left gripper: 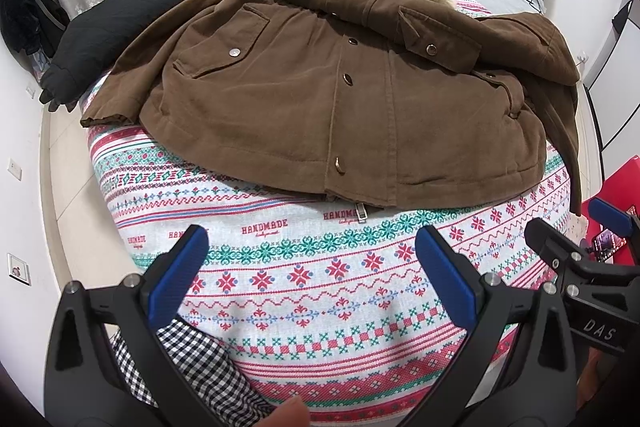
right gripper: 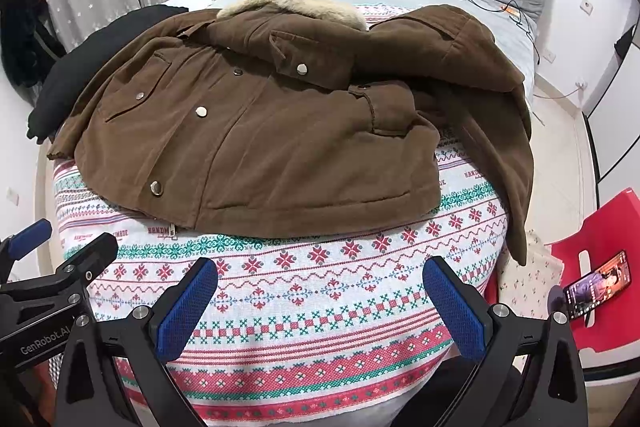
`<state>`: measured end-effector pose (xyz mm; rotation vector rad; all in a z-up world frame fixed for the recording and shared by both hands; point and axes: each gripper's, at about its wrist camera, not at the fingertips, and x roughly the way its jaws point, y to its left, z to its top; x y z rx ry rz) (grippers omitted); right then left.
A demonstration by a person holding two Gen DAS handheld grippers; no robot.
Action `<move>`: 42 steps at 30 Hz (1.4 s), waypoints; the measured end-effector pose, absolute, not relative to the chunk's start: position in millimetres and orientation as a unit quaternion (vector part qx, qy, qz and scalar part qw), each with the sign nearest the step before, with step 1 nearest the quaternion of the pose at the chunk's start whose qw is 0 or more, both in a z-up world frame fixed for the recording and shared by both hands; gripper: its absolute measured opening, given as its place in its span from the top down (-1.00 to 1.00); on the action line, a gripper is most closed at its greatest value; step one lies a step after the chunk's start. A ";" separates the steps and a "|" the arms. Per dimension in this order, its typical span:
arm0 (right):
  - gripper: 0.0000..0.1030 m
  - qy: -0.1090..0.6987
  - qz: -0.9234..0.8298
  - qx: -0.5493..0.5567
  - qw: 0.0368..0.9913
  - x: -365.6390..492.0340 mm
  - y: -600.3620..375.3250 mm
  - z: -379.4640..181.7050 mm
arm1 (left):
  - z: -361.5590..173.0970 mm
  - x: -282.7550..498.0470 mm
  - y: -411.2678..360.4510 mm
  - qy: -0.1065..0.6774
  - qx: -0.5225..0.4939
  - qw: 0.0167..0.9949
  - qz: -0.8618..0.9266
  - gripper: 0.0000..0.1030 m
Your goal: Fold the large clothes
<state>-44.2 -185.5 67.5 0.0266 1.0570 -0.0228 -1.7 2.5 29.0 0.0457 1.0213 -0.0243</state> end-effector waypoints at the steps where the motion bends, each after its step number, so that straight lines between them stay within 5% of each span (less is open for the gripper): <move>1: -1.00 0.504 -0.011 0.013 0.864 -44.2 -185.4 67.5 | 29.2 -1.9 2.5 0.488 0.022 0.872 -0.011 -1.00; 28: -1.00 0.496 0.039 0.012 0.868 -31.3 -189.0 73.0 | 39.0 12.1 4.2 0.470 0.047 0.879 -0.071 -1.00; 42: -1.00 0.484 0.135 -0.012 0.864 30.5 -229.5 108.5 | 80.1 111.9 23.0 0.413 0.169 0.876 -0.184 -1.00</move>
